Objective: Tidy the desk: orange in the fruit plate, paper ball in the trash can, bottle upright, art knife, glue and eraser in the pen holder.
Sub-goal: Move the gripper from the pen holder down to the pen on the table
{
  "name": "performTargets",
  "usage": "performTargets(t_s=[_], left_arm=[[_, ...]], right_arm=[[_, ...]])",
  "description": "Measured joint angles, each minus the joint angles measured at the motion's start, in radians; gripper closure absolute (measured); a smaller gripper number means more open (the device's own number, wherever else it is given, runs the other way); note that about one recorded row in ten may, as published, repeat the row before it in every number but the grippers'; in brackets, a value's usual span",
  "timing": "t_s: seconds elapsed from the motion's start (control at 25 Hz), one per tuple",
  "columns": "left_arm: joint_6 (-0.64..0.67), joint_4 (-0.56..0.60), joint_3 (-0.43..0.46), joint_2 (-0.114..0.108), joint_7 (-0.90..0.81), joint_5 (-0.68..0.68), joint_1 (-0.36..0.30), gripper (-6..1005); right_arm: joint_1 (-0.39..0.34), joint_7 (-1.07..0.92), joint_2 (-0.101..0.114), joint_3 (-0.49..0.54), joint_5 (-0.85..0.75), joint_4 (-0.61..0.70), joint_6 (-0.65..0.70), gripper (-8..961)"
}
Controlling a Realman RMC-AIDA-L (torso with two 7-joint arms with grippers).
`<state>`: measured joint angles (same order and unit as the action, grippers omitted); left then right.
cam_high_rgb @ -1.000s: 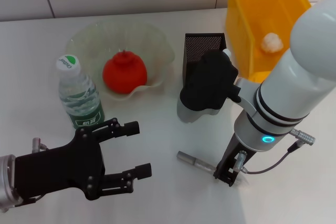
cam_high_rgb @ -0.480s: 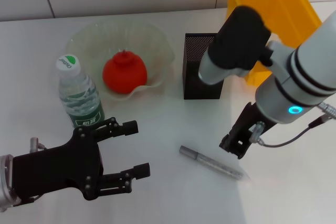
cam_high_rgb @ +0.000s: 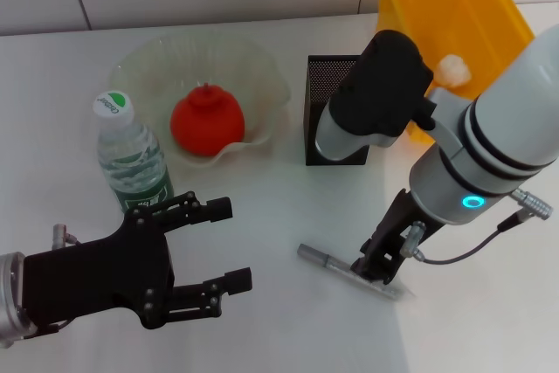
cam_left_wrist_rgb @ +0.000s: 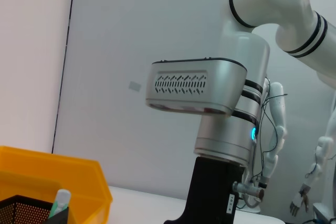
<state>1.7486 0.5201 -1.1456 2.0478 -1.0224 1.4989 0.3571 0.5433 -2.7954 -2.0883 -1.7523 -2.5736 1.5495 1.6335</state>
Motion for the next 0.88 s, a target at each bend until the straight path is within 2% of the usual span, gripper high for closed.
performTargets(t_s=[0.52,0.88], left_arm=[[0.002,0.003,0.001,0.0,-0.002,0.0,0.0,184],[0.003,0.006,0.001,0.0,-0.004,0.002,0.0,184]], right_arm=[[0.009,-0.013,0.001,-0.022,-0.005,-0.083,-0.056,595],[0.026,-0.014,0.0,-0.032,-0.003,-0.132,-0.08,604]])
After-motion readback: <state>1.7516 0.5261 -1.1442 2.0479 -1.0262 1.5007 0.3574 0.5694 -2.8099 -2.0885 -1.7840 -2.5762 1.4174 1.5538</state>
